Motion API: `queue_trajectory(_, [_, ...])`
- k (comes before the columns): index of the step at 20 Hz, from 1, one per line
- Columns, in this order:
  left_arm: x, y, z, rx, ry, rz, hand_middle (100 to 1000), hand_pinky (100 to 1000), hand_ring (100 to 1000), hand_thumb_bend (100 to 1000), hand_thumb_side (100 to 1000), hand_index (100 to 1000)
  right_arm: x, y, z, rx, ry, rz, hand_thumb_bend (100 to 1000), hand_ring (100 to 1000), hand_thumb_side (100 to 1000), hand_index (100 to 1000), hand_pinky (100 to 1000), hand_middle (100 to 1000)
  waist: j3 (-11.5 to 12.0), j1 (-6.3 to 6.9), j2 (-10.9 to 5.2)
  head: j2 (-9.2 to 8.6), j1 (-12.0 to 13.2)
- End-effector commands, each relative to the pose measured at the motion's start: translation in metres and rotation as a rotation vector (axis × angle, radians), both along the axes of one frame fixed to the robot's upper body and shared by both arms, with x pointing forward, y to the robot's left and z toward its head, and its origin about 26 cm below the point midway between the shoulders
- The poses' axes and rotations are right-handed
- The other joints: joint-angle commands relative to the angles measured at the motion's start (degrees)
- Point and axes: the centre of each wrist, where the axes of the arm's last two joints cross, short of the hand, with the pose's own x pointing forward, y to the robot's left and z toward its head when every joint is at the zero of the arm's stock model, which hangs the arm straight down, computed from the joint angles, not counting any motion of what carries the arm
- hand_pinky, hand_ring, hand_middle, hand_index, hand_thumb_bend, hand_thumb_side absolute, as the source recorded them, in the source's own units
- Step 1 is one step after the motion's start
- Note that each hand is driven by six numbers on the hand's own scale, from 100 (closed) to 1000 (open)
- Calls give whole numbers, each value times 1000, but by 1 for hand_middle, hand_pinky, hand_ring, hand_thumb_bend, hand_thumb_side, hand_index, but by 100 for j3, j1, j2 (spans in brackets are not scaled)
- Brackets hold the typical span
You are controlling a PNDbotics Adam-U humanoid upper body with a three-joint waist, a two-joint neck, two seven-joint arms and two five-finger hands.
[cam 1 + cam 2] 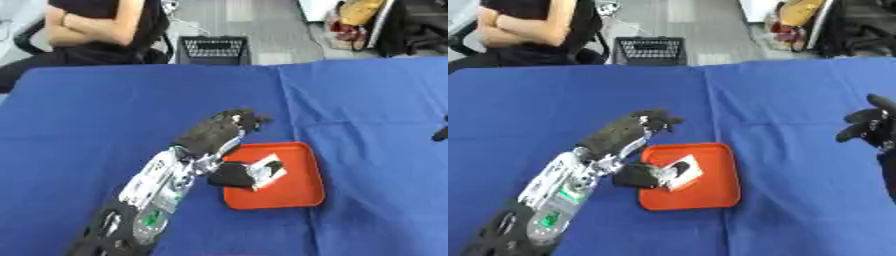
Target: Pick up objects on the table and place them in the box.
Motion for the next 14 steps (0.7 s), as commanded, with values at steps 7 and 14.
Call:
queue_trajectory(7, [-7,13,15,-81,-39,20,857,1000,1000,526,882,1000,1,-2,8,-13,-27,2,100,562,895,907,573,645,23,-19,-77,-51,-14])
queue_trajectory(14, [-18,50,20,-247,-44,184,889,1000,1000,463,818,1000,0,-3,8,-14,-28,-6,100,562,895,907,573,645,91,-25,-69,-69,-82])
